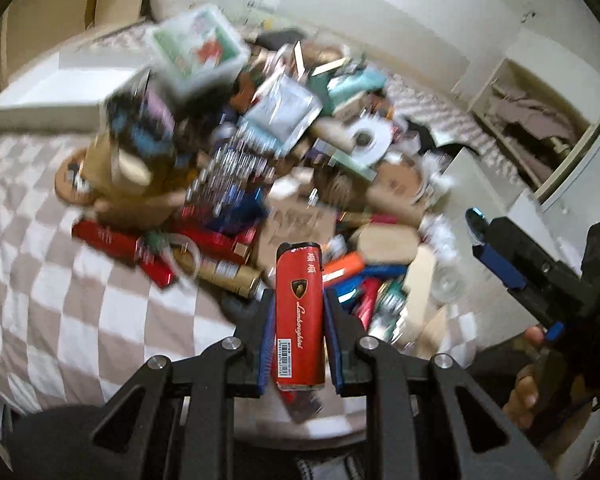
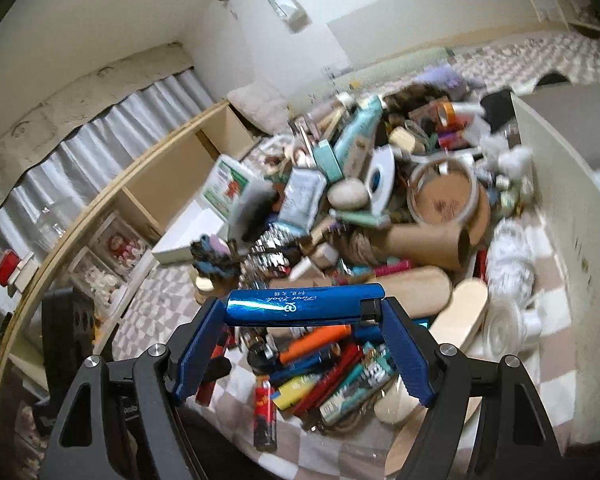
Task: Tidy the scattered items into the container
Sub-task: 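Carry the red Lamborghini lighter and blue lighter over the white box with both tools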
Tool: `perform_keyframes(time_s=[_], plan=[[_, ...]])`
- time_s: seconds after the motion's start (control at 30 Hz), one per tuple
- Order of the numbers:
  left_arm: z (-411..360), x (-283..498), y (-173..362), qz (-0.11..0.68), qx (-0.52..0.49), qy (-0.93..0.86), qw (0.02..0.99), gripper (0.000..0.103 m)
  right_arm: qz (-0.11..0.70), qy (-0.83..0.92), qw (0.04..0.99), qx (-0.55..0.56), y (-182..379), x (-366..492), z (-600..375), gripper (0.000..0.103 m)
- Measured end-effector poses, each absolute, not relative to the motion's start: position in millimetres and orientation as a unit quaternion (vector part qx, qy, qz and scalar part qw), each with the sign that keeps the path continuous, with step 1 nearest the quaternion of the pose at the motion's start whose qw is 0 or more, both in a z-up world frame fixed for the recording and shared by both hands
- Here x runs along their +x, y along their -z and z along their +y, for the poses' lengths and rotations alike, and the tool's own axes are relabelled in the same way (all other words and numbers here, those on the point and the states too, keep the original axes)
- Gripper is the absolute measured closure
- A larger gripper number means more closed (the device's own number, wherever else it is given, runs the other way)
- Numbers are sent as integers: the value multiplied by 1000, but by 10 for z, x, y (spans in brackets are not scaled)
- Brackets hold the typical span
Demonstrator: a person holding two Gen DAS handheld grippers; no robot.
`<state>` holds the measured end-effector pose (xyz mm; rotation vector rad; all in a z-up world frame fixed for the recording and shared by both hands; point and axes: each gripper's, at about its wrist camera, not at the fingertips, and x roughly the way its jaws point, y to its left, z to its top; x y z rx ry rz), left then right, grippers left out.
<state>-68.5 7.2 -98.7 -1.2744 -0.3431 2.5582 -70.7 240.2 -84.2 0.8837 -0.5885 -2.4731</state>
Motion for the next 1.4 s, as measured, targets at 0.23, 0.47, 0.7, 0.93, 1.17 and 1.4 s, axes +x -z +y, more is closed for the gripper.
perform_keyframes(time_s=[0.23,0.47,0.7,0.93,1.17,1.4], plan=[[231,-803,440,-114,-376,-905,166,80,-200,918,216,264,345,-693,2645,23],[534,-904,99,-105,-336,-914,203,80,-182,943,174,216,-56,-556,3060,23],[995,-929,-167,-92,-308,-912,255,80,-167,962,119,179,-343,-371,3555,23],[1560,-927,-298,-72,-296,-902,306,80,-166,972,62,157,-483,-114,4056,23],[2199,-885,-283,-58,-300,-884,354,80,-152,975,6,160,-467,98,4416,23],[2711,-830,-96,-48,-324,-863,386,80,-161,968,-30,192,-203,162,4725,23]])
